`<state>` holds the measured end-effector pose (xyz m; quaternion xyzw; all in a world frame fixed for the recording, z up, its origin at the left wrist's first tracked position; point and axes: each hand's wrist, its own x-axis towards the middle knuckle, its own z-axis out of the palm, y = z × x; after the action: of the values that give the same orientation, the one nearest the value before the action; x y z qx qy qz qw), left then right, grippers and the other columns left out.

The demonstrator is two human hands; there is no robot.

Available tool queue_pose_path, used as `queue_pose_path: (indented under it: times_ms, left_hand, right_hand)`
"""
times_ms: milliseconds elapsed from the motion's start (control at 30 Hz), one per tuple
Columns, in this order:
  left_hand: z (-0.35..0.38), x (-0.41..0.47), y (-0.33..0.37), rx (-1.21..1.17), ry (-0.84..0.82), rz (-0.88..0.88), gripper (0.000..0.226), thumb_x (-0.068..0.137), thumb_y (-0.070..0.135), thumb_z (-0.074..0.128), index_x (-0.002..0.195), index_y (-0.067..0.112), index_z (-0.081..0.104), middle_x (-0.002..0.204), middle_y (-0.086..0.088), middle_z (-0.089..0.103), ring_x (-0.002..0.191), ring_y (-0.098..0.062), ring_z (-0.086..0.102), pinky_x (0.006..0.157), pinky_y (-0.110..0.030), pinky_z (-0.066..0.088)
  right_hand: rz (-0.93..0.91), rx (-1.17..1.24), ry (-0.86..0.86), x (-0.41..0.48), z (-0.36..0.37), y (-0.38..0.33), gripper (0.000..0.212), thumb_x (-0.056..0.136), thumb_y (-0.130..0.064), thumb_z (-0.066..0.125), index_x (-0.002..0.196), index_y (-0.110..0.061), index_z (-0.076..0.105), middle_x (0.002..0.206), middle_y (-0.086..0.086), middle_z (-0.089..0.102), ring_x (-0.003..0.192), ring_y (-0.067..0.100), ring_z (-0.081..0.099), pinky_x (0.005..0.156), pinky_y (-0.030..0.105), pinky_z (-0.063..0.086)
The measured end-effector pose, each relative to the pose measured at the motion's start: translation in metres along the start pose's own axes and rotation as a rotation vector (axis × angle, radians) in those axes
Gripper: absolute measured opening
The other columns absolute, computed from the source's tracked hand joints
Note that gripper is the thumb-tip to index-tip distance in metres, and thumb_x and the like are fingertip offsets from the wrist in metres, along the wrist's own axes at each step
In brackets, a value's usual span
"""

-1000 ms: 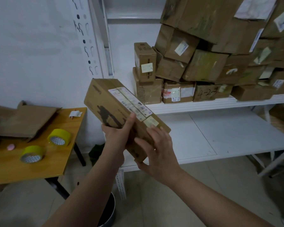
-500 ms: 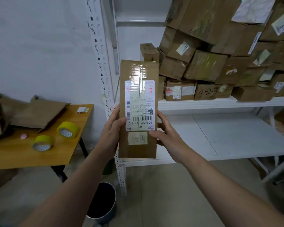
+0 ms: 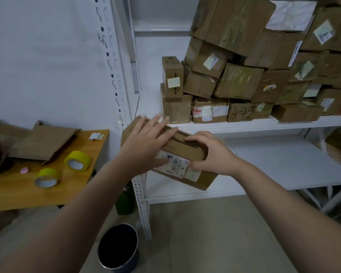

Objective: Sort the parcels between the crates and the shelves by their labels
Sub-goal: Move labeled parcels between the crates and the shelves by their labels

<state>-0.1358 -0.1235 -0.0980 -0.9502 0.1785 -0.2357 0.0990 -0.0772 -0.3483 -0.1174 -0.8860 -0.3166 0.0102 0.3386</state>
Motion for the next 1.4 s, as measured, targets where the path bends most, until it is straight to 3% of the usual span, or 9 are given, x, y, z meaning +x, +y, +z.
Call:
queue_pose_path:
  times_ms: [133, 200, 300, 500, 633, 767, 933, 1233, 1400]
  left_hand:
    - [0.009, 0.027, -0.001, -0.1, -0.372, 0.04, 0.108, 0.07, 0.07, 0.061, 0.151, 0.028, 0.003, 0.156, -0.009, 0.018, 0.142, -0.028, 0.016, 0.116, -0.043, 0.008]
    - [0.013, 0.034, 0.002, -0.286, -0.37, 0.0, 0.113, 0.064, 0.064, 0.069, 0.15, 0.03, 0.005, 0.145, -0.003, 0.035, 0.127, -0.021, 0.034, 0.105, -0.035, 0.028]
    - [0.023, 0.032, 0.006, -0.458, -0.258, -0.144, 0.112, 0.061, 0.059, 0.072, 0.149, 0.033, 0.007, 0.138, -0.003, 0.037, 0.12, -0.021, 0.037, 0.099, -0.035, 0.037]
    - [0.032, 0.022, 0.033, -1.261, -0.085, -0.416, 0.105, 0.063, 0.045, 0.082, 0.146, 0.042, 0.018, 0.129, 0.002, 0.049, 0.11, -0.016, 0.058, 0.084, -0.037, 0.056]
    - [0.029, 0.024, 0.05, -1.572, 0.135, -0.518, 0.081, 0.078, 0.028, 0.073, 0.141, 0.044, 0.025, 0.11, 0.016, 0.062, 0.094, 0.0, 0.066, 0.063, -0.02, 0.055]
    - [0.023, 0.029, 0.057, -1.656, 0.221, -0.57, 0.077, 0.08, 0.037, 0.066, 0.145, 0.037, 0.025, 0.122, 0.006, 0.061, 0.103, -0.012, 0.066, 0.072, -0.029, 0.059]
    - [0.018, 0.027, 0.051, -1.653, 0.141, -0.484, 0.068, 0.091, 0.022, 0.058, 0.144, 0.043, 0.022, 0.135, 0.003, 0.055, 0.118, -0.021, 0.058, 0.091, -0.039, 0.053]
    - [0.017, 0.029, 0.053, -1.639, 0.169, -0.479, 0.066, 0.093, 0.019, 0.057, 0.144, 0.042, 0.023, 0.13, 0.002, 0.058, 0.115, -0.02, 0.06, 0.089, -0.037, 0.055]
    - [0.021, 0.033, 0.071, -1.68, 0.179, -0.489, 0.048, 0.092, 0.024, 0.055, 0.132, 0.033, 0.029, 0.129, -0.005, 0.057, 0.112, -0.023, 0.062, 0.08, -0.03, 0.057]
  right_hand:
    - [-0.203, -0.354, -0.096, 0.005, -0.023, -0.012, 0.071, 0.059, -0.052, 0.067, 0.126, -0.048, 0.043, 0.124, -0.016, 0.042, 0.118, 0.01, 0.035, 0.098, 0.03, 0.018]
    - [-0.264, -0.406, -0.072, 0.003, -0.03, -0.012, 0.075, 0.062, -0.05, 0.067, 0.132, -0.047, 0.04, 0.129, -0.016, 0.045, 0.122, 0.009, 0.034, 0.1, 0.028, 0.011]
    - [-0.269, -0.368, 0.118, -0.005, -0.038, -0.004, 0.078, 0.071, -0.046, 0.071, 0.142, -0.039, 0.038, 0.146, -0.01, 0.042, 0.139, 0.012, 0.026, 0.113, 0.033, 0.0]
    - [0.036, 0.166, 0.539, -0.014, -0.032, 0.006, 0.086, 0.081, -0.031, 0.076, 0.147, -0.037, 0.022, 0.154, -0.002, 0.025, 0.14, 0.016, 0.026, 0.114, 0.041, 0.026]
    - [0.088, 0.518, 0.508, -0.021, -0.021, 0.008, 0.062, 0.085, -0.031, 0.07, 0.131, -0.047, 0.032, 0.14, -0.016, 0.038, 0.128, 0.011, 0.04, 0.107, 0.043, 0.04]
    - [0.04, 0.642, 0.281, -0.03, 0.0, 0.009, 0.059, 0.089, -0.034, 0.064, 0.136, -0.054, 0.033, 0.143, -0.017, 0.043, 0.129, 0.007, 0.045, 0.094, 0.03, 0.051]
    - [0.057, 0.763, 0.293, -0.033, 0.01, 0.009, 0.063, 0.094, -0.025, 0.058, 0.145, -0.047, 0.028, 0.137, -0.018, 0.051, 0.117, 0.001, 0.056, 0.078, 0.021, 0.054]
    - [0.07, 0.759, 0.297, -0.033, 0.005, 0.007, 0.062, 0.096, -0.025, 0.056, 0.146, -0.046, 0.027, 0.138, -0.016, 0.051, 0.123, 0.011, 0.054, 0.09, 0.031, 0.055]
    - [0.07, 0.77, 0.337, -0.043, 0.002, 0.012, 0.06, 0.095, -0.03, 0.056, 0.146, -0.044, 0.026, 0.134, -0.015, 0.054, 0.117, 0.005, 0.058, 0.084, 0.025, 0.055]
